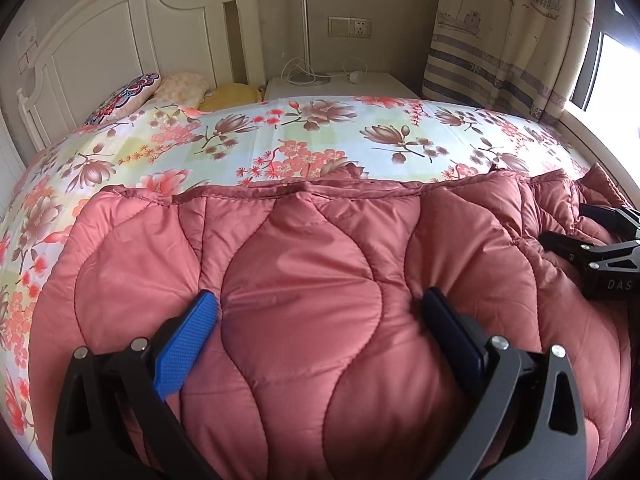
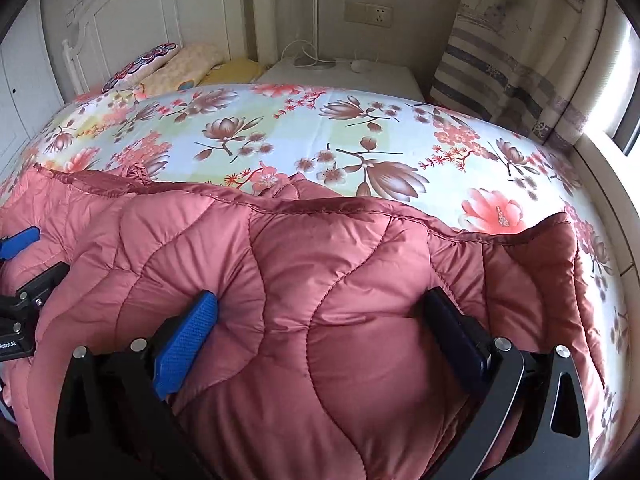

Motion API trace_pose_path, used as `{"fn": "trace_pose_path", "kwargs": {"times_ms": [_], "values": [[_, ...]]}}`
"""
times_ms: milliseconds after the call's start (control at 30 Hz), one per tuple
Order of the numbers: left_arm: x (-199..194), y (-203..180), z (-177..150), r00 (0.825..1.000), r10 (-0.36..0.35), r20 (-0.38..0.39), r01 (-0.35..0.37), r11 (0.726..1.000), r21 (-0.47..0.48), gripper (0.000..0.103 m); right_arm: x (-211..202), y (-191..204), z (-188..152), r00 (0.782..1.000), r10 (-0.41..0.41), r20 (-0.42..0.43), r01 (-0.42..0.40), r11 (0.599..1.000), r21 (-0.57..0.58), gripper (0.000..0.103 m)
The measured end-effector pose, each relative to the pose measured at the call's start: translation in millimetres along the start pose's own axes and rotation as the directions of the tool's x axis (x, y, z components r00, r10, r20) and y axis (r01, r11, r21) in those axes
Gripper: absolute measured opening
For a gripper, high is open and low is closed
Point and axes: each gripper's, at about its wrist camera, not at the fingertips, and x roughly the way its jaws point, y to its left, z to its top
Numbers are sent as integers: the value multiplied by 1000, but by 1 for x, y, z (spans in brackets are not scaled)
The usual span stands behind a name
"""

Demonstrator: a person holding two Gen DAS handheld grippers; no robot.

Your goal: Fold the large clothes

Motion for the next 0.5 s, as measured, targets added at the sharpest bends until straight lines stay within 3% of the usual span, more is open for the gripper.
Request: {"fn": "trace_pose_path", "kwargs": {"times_ms": [300,400,467,500], "values": [[-2,0,4,1000,3,-30,-2,1000,8,101,-1,0,-1,1000,1,1,-1,1000,0,99],[-14,4,17,999,-34,-11,34,999,30,101,-1,0,-1,1000,1,2,-1,1000,1,99],[-16,10,28,1000,24,20,-26,997,78,101,0,0,-1,1000,1,2,-1,1000,2,99],[-13,17,33,996,87,32,-89,992,93,101,0,-1,-2,1000,2,3,-2,1000,2,99]]}}
